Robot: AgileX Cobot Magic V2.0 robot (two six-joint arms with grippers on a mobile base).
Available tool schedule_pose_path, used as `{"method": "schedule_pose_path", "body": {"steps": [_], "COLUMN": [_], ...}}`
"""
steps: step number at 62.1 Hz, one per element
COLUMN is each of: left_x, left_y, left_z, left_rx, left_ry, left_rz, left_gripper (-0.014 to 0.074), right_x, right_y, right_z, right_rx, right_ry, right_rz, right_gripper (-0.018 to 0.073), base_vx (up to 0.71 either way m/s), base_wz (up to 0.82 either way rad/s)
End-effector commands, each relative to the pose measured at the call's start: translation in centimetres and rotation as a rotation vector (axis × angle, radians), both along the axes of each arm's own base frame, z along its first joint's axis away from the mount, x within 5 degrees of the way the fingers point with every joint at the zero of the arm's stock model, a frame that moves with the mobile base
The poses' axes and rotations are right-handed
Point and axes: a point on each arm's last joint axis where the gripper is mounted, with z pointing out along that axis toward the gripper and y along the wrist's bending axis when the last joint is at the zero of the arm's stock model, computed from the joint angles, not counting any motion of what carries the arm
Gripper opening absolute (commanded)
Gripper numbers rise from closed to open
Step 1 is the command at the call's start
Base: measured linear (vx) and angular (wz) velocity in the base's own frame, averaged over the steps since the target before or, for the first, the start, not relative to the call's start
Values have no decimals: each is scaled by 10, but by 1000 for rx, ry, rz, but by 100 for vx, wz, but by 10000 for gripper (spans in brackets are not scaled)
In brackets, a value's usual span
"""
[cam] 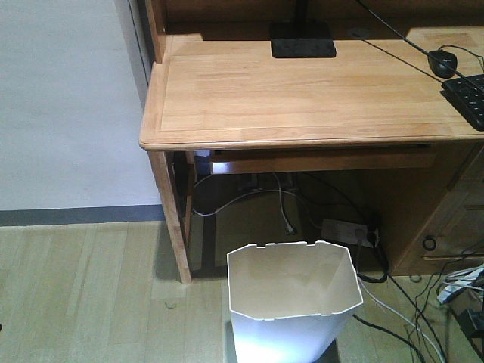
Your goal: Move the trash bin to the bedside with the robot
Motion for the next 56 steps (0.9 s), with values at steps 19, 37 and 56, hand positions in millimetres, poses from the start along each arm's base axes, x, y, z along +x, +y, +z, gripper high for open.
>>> {"method": "schedule_pose_path", "body": {"steps": [19, 37, 56], "left_x": [0, 0, 0], "left_y": [0, 0, 0], "left_z": [3, 3, 3], "left_rx": [-10, -10, -10], "left_ry": [-71, -71, -71], "left_rz": [4, 4, 4], "left_gripper": [-6, -6, -6], "right_x": [-1, -1, -1], "right_y": [0, 0, 0], "right_z": [5, 5, 5], "right_rx": [-6, -6, -56], "right_ry": [-81, -81, -81], "right_rz": [4, 4, 5], "right_gripper": [-9, -9, -9], "base_vx": [0, 0, 0], "base_wz": [0, 0, 0]}}
